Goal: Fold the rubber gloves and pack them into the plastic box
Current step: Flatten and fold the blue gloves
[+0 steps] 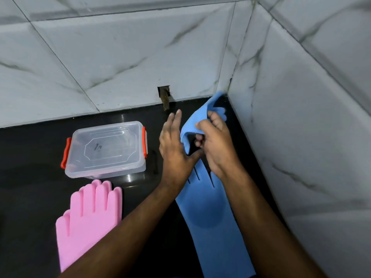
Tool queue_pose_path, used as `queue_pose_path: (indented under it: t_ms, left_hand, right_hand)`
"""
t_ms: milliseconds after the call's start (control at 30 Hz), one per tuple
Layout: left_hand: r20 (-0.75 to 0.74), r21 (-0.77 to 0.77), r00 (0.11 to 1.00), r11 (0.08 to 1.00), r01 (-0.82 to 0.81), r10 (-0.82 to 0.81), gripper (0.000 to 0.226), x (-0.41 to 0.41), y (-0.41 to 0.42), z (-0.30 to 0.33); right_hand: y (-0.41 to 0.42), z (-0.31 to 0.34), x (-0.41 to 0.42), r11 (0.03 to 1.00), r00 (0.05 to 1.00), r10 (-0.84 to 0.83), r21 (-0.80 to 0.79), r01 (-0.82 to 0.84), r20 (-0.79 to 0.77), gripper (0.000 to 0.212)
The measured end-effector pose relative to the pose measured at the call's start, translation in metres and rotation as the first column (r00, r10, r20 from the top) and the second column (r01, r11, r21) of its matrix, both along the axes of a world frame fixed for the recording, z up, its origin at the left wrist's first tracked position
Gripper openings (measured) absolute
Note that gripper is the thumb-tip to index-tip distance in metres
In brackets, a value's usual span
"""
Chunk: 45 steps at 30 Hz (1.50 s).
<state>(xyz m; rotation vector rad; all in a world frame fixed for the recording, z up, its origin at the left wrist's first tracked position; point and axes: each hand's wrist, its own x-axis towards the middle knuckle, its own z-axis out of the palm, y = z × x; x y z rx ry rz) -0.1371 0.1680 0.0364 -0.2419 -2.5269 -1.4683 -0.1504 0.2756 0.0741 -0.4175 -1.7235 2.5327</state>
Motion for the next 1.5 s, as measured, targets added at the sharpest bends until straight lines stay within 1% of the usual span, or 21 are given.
queue_pose_path:
  t_ms: [100,167,200,267,367,400,467,567,700,767,833,900,933,967,1000,1067,1133,1233,1300,1400,1500]
  left_hand:
    - [0.014,0.282,0.994,0.954,0.101,-0.109,0.055,0.01,0.005,0.018]
    - [0.066,0.325,0.997,0.946,0.004,-0.027,0.027,0.018,0.007,0.03]
    - [0.103,0.371,0.994,0.926,-0.062,0.026,0.017,0.021,0.008,0.036]
    - [0.249,0.567,0.968,0.804,-0.179,0.04,0.015,0.029,0.011,0.052]
    - [0.428,0.815,0.889,0.496,-0.299,-0.166,0.033,0.042,0.012,0.075]
    - [0.454,0.846,0.859,0.416,-0.333,-0.236,0.04,0.047,0.01,0.08]
    - [0.482,0.861,0.807,0.357,-0.363,-0.342,0.051,0.058,0.007,0.086]
    - [0.448,0.846,0.818,0.468,-0.256,-0.361,0.063,0.08,0.007,0.085]
    - [0.243,0.803,0.913,0.595,0.0,-0.329,0.039,0.104,-0.001,0.074]
    - [0.051,0.673,0.923,0.696,0.251,-0.382,0.057,0.118,-0.013,0.059]
    - [-0.148,0.438,0.839,0.726,0.531,-0.524,0.084,0.129,-0.026,0.035]
    - [-0.21,0.343,0.801,0.725,0.597,-0.56,0.1,0.138,-0.035,0.02]
    - [-0.13,0.451,0.861,0.744,0.493,-0.491,0.104,0.138,-0.037,0.023]
    - [0.032,0.618,0.917,0.729,0.294,-0.397,0.106,0.136,-0.037,0.026]
    - [0.191,0.746,0.921,0.66,0.088,-0.339,0.101,0.131,-0.039,0.025]
    - [0.358,0.792,0.868,0.605,-0.086,-0.345,0.085,0.121,-0.046,0.026]
    - [0.475,0.825,0.723,0.539,-0.168,-0.501,0.091,0.115,-0.053,0.028]
    - [0.486,0.872,0.495,0.37,-0.319,-0.72,0.107,0.116,-0.058,0.036]
    - [0.447,0.882,0.431,0.307,-0.357,-0.784,0.106,0.113,-0.061,0.047]
    - [0.461,0.879,0.482,0.31,-0.361,-0.745,0.071,0.105,-0.065,0.051]
    - [0.47,0.874,0.49,0.312,-0.372,-0.734,0.056,0.107,-0.069,0.049]
  right_hand:
    - [0.004,0.012,0.041,0.995,0.987,0.093,-0.028,-0.097,-0.133,0.029]
    - [0.011,0.011,0.062,0.994,0.983,0.063,-0.072,-0.076,-0.175,0.031]
    - [0.015,0.007,0.07,0.998,0.991,0.022,-0.057,-0.03,-0.132,0.042]
    - [0.016,-0.002,0.086,0.998,0.997,-0.045,0.051,0.042,0.069,0.059]
    - [0.006,-0.02,0.109,0.987,0.931,0.063,0.114,-0.111,0.359,0.067]
    - [0.001,-0.023,0.116,0.983,0.915,0.128,0.073,-0.168,0.382,0.07]
    - [-0.011,-0.024,0.124,0.982,0.919,0.19,-0.073,-0.175,0.345,0.078]
    - [-0.017,-0.012,0.128,0.939,0.982,0.062,-0.345,0.003,0.177,0.084]
    - [-0.004,0.02,0.125,0.814,0.982,-0.17,-0.551,0.185,0.079,0.064]
    - [0.004,0.033,0.124,0.782,0.977,-0.203,-0.589,0.202,0.065,0.069]
    - [0.007,0.048,0.123,0.795,0.979,-0.191,-0.574,0.194,0.067,0.074]
    - [0.011,0.055,0.121,0.822,0.968,-0.207,-0.511,0.251,0.141,0.051]
    - [0.013,0.057,0.121,0.844,0.955,-0.242,-0.447,0.296,0.174,0.033]
    - [0.017,0.058,0.122,0.867,0.952,-0.246,-0.397,0.3,0.183,0.018]
    - [0.019,0.058,0.126,0.883,0.953,-0.243,-0.366,0.294,0.179,0.013]
    - [0.017,0.059,0.137,0.909,0.97,-0.181,-0.348,0.229,0.164,0.015]
    - [0.01,0.058,0.152,0.959,0.99,-0.041,-0.274,0.077,0.133,0.021]
    - [0.004,0.048,0.17,0.991,0.984,0.133,-0.024,-0.131,0.12,0.043]
    - [0.001,0.04,0.184,0.953,0.945,0.282,0.064,-0.296,0.166,0.041]
    - [0.001,0.026,0.207,0.901,0.891,0.411,0.066,-0.43,0.195,0.038]
    - [0.002,0.015,0.22,0.94,0.931,0.325,0.056,-0.338,0.164,0.042]
